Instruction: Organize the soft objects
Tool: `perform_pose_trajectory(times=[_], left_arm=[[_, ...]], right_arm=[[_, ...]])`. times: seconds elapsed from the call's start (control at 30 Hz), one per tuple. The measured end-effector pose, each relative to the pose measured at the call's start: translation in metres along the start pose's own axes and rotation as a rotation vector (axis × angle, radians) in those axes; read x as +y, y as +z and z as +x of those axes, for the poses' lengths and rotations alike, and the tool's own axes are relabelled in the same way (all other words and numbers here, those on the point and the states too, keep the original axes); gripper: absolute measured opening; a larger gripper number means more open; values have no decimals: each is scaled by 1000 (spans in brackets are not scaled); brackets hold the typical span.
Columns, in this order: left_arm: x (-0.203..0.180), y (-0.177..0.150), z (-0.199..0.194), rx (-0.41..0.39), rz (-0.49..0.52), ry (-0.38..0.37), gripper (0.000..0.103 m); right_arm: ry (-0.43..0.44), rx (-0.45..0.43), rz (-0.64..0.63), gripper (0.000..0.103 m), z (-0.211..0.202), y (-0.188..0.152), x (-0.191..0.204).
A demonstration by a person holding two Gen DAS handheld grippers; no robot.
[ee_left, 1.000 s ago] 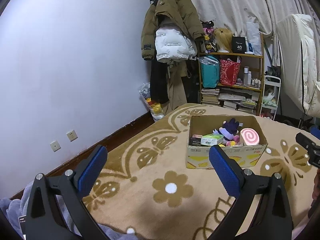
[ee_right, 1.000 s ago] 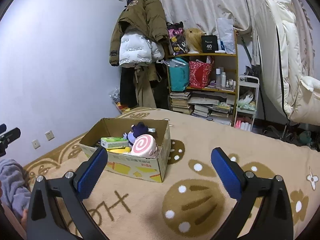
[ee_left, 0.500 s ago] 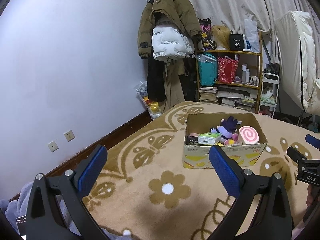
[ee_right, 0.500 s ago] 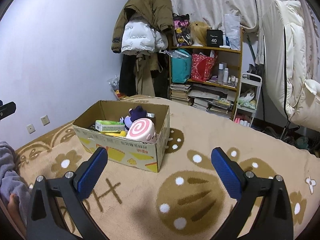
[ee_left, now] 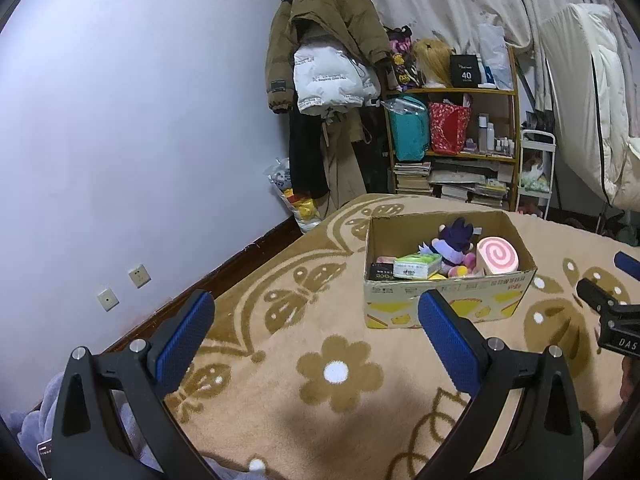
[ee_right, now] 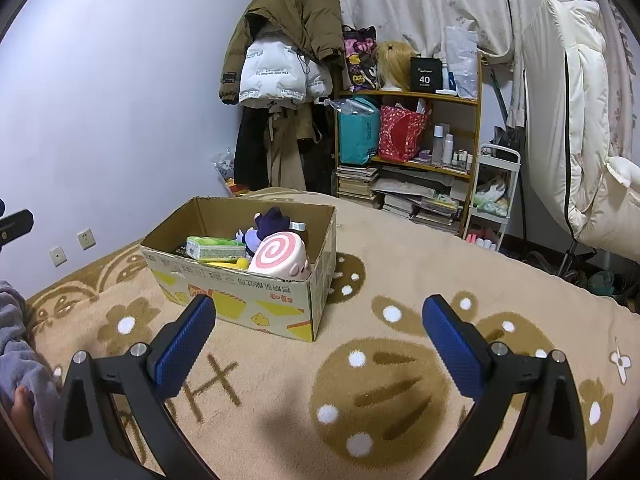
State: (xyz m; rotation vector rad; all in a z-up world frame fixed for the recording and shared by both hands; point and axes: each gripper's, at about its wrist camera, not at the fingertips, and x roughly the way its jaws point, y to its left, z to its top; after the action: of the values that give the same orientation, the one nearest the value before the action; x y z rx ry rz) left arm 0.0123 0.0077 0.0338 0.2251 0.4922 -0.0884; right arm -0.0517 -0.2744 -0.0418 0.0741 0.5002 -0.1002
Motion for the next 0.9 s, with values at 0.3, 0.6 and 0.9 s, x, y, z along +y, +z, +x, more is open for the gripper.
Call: perform_pose_trajectory(times=[0.3, 0.6, 0.9], left_arm=[[-2, -2, 3, 10, 11, 0, 101], [-4, -3, 6, 18, 15, 4, 101], [-6, -4, 9, 39, 22, -21, 101]], right_arm=[[-5, -6, 6, 103, -1, 1, -2], [-6, -10, 8, 103, -3, 2, -3], [-19, -15, 10, 103, -5, 4, -5]])
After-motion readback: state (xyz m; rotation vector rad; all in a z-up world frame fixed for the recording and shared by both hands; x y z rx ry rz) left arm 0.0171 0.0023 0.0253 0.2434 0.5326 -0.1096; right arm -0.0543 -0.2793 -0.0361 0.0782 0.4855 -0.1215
